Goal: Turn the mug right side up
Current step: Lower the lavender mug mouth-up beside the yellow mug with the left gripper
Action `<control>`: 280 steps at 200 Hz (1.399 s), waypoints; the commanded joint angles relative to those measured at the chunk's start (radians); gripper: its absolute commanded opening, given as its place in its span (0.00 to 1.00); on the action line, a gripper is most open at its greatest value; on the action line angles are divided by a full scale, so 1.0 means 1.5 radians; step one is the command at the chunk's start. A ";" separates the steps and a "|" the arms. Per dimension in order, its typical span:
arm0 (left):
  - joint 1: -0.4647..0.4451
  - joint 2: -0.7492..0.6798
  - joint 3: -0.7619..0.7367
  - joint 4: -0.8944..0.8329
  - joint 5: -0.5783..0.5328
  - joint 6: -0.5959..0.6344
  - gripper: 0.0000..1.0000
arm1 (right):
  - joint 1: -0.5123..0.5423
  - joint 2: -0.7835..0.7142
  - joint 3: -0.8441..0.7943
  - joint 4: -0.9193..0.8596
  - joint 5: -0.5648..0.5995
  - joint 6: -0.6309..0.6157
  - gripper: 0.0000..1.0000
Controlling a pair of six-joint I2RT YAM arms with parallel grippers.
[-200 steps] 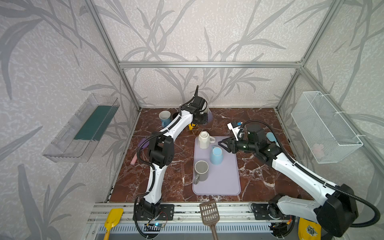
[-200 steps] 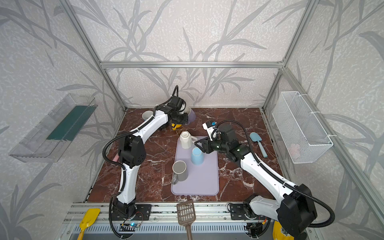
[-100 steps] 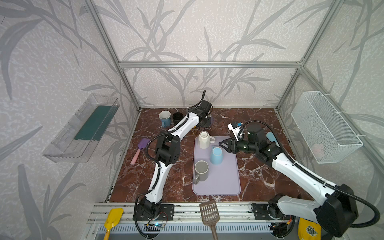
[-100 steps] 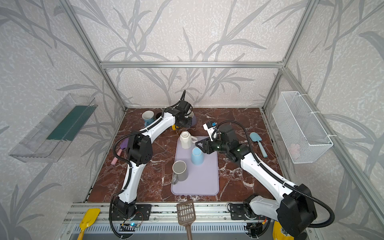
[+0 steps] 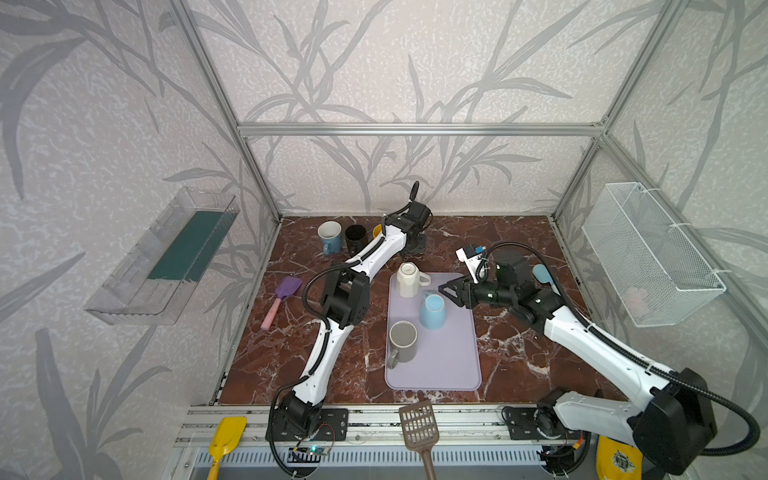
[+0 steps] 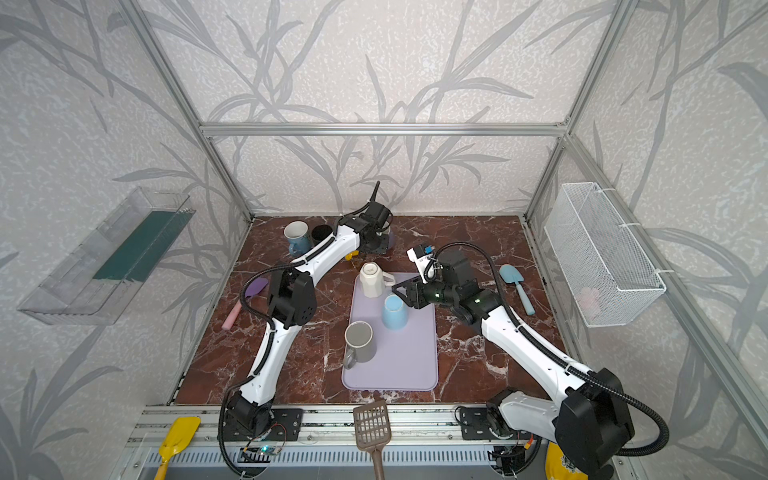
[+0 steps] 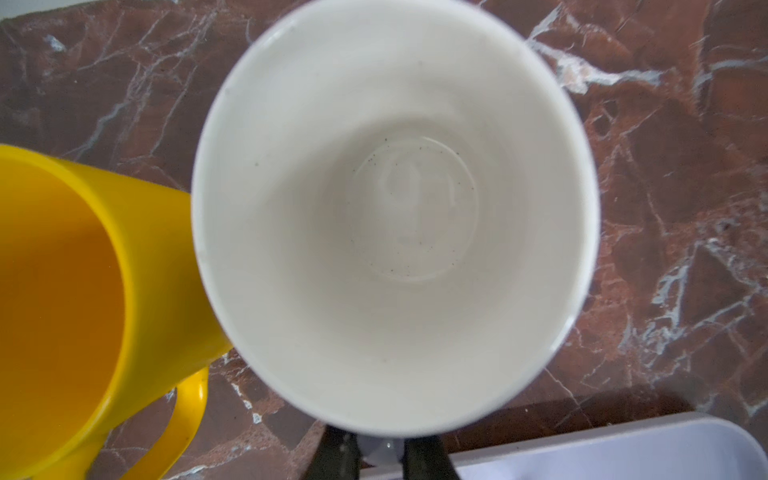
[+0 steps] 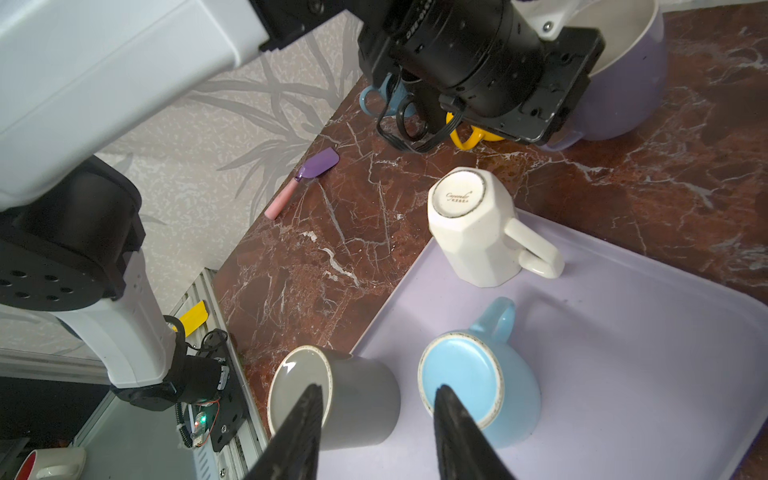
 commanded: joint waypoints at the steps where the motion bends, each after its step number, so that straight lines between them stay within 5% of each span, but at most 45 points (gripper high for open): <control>1: -0.005 -0.003 0.050 -0.014 -0.054 0.003 0.00 | -0.004 -0.018 -0.007 -0.005 0.003 -0.012 0.45; 213: -0.012 0.052 0.106 -0.086 -0.091 0.013 0.00 | -0.009 -0.020 -0.006 -0.007 -0.001 -0.012 0.45; 245: -0.011 0.052 0.108 -0.086 -0.088 0.017 0.30 | -0.009 -0.019 -0.004 -0.009 -0.002 -0.013 0.45; 280: -0.012 0.051 0.113 -0.088 -0.090 0.019 0.38 | -0.009 -0.018 -0.002 -0.010 -0.002 -0.013 0.45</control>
